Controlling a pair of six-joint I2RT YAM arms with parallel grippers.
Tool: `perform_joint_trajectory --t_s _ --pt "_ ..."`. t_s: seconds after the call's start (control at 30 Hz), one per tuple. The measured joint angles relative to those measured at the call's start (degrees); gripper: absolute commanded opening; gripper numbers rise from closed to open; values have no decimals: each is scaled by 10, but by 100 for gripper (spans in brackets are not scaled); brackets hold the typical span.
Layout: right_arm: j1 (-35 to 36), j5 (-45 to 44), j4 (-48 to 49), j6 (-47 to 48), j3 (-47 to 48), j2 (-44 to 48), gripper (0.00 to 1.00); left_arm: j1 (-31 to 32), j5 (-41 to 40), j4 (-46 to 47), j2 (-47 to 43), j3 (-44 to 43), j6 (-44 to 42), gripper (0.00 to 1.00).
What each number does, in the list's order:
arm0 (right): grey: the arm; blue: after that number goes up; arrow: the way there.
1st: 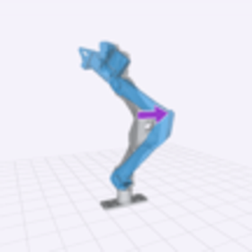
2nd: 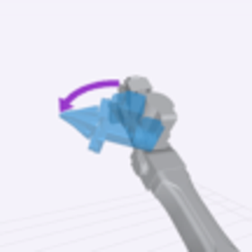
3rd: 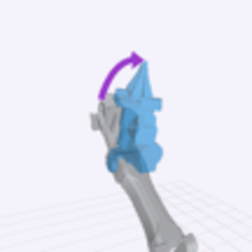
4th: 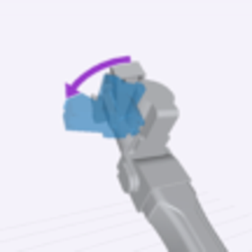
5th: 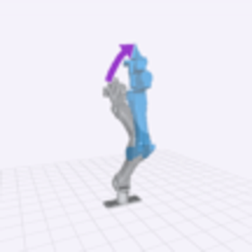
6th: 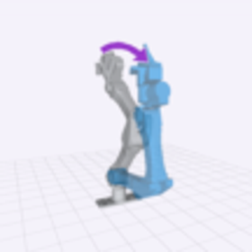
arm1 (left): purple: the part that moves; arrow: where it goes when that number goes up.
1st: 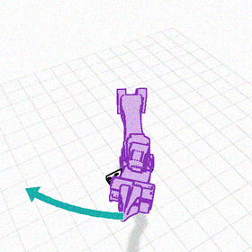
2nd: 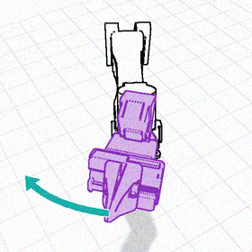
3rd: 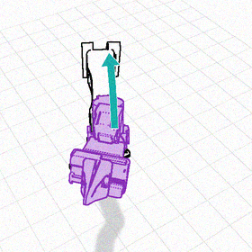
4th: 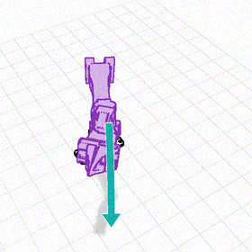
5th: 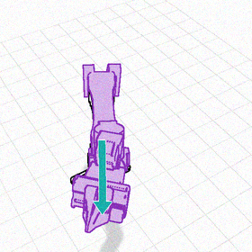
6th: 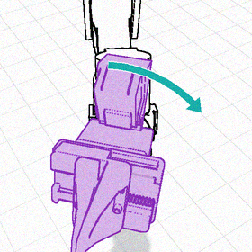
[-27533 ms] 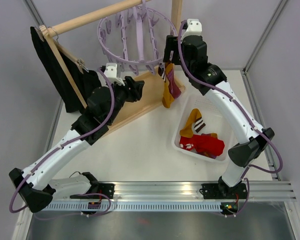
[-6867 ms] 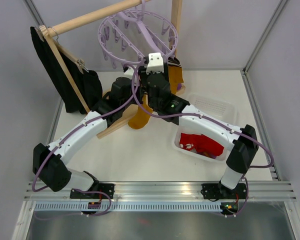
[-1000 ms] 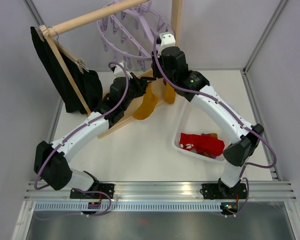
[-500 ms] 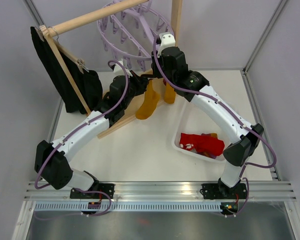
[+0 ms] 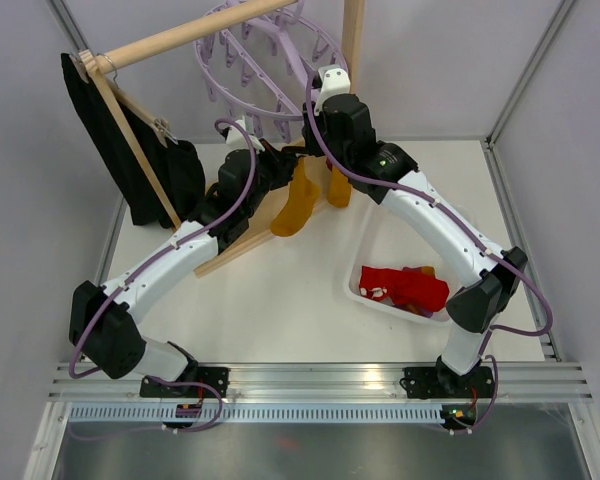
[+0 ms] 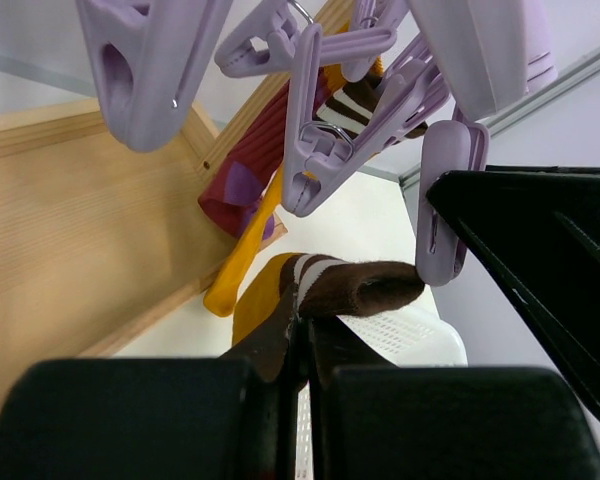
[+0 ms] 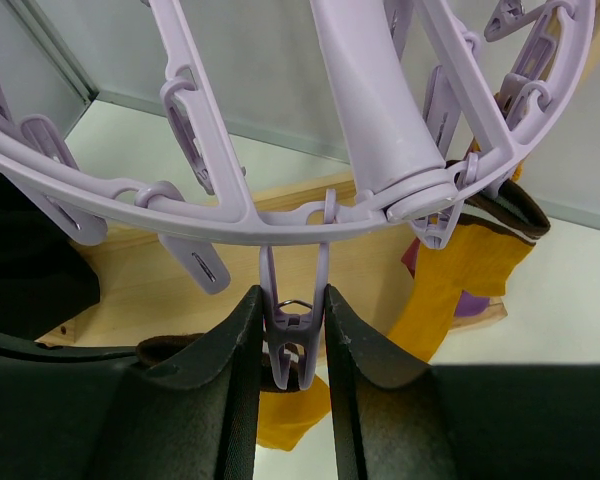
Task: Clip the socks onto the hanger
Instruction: Open the clamp at the hanger.
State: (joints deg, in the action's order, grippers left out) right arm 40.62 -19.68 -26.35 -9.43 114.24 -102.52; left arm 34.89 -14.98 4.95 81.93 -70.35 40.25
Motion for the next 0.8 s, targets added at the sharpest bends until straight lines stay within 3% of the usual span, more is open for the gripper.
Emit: perform_joint_trajectory --t_s 0.67,0.8 --pt "-9 2 1 0 -2 0 1 0 1 -17 -14 14 -14 2" --pt "-28 1 0 0 -5 0 13 0 1 -38 -36 19 -38 2"
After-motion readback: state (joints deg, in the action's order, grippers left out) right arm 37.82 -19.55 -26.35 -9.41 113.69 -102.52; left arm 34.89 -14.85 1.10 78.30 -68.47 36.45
